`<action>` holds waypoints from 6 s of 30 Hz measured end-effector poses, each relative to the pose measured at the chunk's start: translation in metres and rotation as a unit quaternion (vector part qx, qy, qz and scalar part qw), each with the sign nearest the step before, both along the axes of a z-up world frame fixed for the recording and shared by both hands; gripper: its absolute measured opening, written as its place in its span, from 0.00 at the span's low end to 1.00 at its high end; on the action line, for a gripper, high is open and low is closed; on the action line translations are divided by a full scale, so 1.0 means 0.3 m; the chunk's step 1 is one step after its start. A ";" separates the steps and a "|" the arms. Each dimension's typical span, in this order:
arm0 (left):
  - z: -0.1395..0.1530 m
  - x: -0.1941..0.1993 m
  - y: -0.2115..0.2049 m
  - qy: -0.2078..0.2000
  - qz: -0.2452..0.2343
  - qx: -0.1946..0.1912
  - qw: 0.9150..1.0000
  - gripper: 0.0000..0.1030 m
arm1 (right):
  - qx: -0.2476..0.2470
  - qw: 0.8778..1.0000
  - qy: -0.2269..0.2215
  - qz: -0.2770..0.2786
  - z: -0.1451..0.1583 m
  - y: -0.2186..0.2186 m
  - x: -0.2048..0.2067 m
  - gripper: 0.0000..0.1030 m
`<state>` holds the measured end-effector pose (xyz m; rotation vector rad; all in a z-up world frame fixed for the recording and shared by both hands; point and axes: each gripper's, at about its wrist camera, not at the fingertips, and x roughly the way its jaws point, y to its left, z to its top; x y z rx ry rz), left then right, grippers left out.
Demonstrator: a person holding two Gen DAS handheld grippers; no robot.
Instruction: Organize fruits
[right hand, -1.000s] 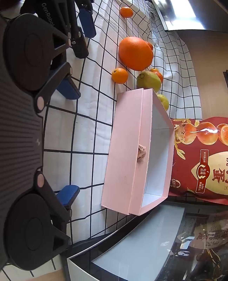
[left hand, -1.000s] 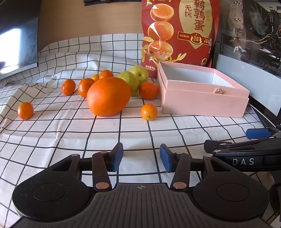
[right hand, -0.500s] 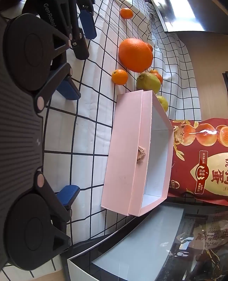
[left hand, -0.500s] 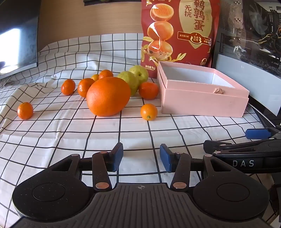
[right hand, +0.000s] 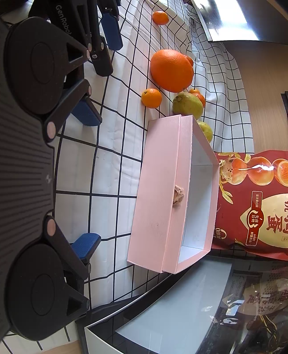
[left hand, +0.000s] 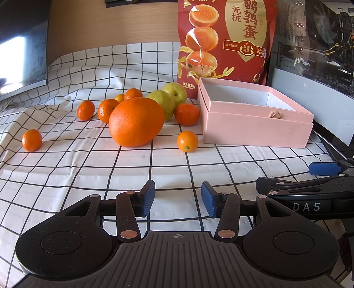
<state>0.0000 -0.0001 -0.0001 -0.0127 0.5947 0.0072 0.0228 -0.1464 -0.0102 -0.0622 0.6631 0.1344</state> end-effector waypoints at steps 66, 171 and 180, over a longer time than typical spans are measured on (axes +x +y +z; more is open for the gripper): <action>0.026 0.048 0.008 0.042 -0.004 0.001 0.999 0.49 | -0.001 0.999 0.027 0.019 0.013 0.000 0.017 1.00; 0.149 0.270 0.671 0.118 -0.066 -0.145 0.980 0.44 | 0.014 0.982 0.065 0.176 0.138 0.543 0.109 0.69; 0.156 0.261 0.654 0.113 -0.070 -0.145 0.980 0.44 | 0.001 0.984 0.045 0.173 0.166 0.488 0.049 0.69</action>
